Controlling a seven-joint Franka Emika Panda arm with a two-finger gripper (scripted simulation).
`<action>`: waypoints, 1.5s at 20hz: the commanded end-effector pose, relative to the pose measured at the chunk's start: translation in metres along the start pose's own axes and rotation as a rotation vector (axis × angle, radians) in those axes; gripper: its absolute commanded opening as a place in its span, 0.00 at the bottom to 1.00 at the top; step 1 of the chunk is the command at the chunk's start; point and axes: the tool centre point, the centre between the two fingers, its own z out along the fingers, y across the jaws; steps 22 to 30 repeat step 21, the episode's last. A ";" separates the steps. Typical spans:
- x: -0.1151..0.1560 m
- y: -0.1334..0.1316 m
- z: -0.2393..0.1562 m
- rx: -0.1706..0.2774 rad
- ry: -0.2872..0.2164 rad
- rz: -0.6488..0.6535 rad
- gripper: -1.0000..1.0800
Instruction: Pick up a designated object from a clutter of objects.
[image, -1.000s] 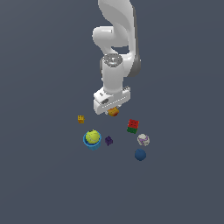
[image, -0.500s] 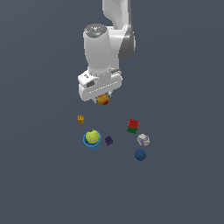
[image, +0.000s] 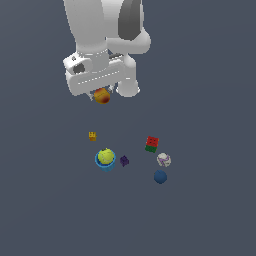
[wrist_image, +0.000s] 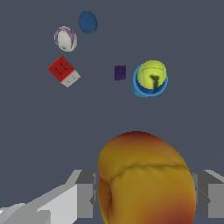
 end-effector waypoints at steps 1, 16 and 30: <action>-0.008 0.011 -0.024 0.000 0.000 0.000 0.00; -0.031 0.054 -0.104 -0.003 -0.002 0.000 0.00; -0.031 0.056 -0.107 -0.003 -0.003 0.000 0.00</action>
